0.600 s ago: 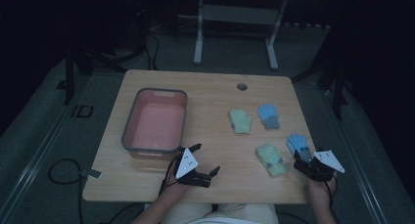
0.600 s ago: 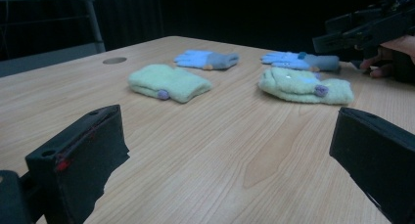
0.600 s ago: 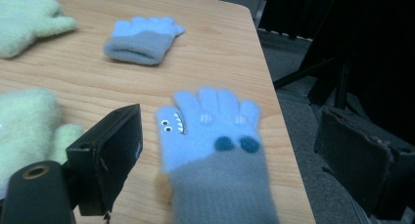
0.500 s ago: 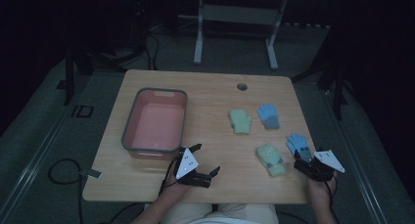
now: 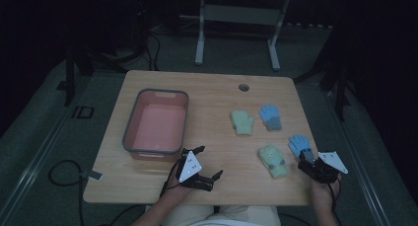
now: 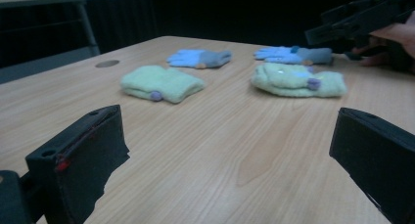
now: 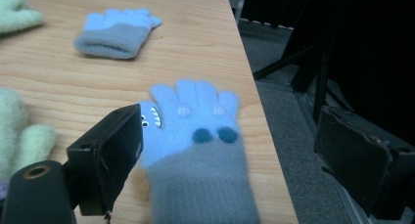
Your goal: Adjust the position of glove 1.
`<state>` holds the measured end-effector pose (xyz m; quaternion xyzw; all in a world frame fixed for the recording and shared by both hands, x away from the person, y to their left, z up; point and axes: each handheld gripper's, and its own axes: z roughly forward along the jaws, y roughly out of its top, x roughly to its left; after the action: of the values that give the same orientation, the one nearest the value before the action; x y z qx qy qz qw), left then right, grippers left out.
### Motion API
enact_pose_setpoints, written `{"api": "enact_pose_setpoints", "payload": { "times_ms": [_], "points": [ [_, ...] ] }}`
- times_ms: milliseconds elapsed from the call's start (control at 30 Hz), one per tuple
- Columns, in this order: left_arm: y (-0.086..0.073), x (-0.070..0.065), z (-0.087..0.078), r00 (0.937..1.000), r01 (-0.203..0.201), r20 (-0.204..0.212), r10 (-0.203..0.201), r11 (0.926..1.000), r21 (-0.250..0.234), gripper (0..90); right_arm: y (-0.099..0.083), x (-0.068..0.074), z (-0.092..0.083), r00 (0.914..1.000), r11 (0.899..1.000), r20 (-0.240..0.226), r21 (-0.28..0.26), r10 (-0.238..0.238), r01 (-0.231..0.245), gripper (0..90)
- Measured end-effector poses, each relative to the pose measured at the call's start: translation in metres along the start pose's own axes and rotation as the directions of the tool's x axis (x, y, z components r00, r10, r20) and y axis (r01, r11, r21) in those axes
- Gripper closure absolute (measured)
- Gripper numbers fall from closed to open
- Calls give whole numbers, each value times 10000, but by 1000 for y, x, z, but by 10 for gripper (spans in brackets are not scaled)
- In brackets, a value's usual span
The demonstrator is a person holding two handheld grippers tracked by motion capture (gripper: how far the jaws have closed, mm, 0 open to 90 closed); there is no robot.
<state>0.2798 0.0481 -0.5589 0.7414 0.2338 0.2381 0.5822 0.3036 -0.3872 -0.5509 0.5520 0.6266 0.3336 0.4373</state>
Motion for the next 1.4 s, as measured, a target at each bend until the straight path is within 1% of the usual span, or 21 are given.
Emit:
{"api": "enact_pose_setpoints", "payload": {
  "times_ms": [33,67,100,133,233,267,367,467,567,600,633,733,833,933,1000,1167,1200,1233,1267,1367,1400],
  "points": [
    [0,0,0,9999,72,131,-73,10000,5,1,0,0,0,10000,10000,0,0,0,0,110],
    [0,0,0,9997,141,213,-141,9999,20,2,-1,-2,0,9994,9998,-296,-55,166,-168,110],
    [0,0,0,9996,148,221,-148,9999,19,2,-1,-2,0,9994,9998,-296,-55,166,-168,110],
    [0,0,0,9996,151,221,-151,9999,22,10,-2,-4,1,9982,9993,-484,66,361,-358,110],
    [0,0,0,9997,169,202,-169,9999,15,10,-1,-5,2,9982,9988,-384,138,466,-461,110],
    [0,0,0,9997,144,172,-144,9999,-2,10,-1,-5,3,9981,9982,-329,317,521,-510,110],
    [0,0,0,9997,150,200,-150,9999,-15,10,-1,-5,3,9982,9982,-338,348,503,-491,110],
    [0,-1,0,9998,176,87,-176,9998,-54,9,-1,-5,3,9984,9982,-348,410,455,-441,110],
    [0,-3,0,9996,170,224,-169,9999,-13,9,-1,-4,4,9986,9982,-351,465,397,-381,110],
    [0,-3,0,9994,221,265,-221,9998,10,9,-1,-3,4,9990,9984,-340,496,281,-264,110],
    [0,-3,0,9994,221,265,-221,9998,10,9,-1,-3,4,9990,9984,-340,496,281,-264,110],
    [0,0,0,9985,436,322,-436,9990,14,9,0,0,5,9994,9985,-333,538,0,18,110],
    [0,0,0,9983,468,354,-469,9989,13,9,1,0,5,9994,9981,-356,609,29,-7,110],
    [0,0,0,9987,374,341,-374,9993,6,9,2,-1,3,9988,9978,-462,643,179,-149,110],
    [0,0,0,9987,374,349,-374,9993,4,9,3,-1,0,9986,9980,-517,629,132,-100,110],
    [0,0,0,9984,434,360,-433,9991,-1,9,15,-1,-5,9987,9987,-484,502,158,-134,110],
    [0,0,0,9986,404,352,-404,9992,3,9,21,-1,-7,9984,9988,-521,464,206,-182,110],
    [0,0,0,9986,404,352,-404,9992,3,9,21,-1,-7,9984,9988,-521,464,206,-182,110],
    [0,0,0,9986,383,353,-383,9993,-1,9,27,-2,-9,9986,9988,-463,428,268,-248,111],
    [0,0,0,9986,397,353,-397,9992,2,9,34,-3,-11,9979,9988,-547,355,347,-327,111],
    [0,0,0,9986,400,359,-399,9992,-1,10,42,-4,-14,9975,9990,-597,277,367,-350,111]
  ]
}}
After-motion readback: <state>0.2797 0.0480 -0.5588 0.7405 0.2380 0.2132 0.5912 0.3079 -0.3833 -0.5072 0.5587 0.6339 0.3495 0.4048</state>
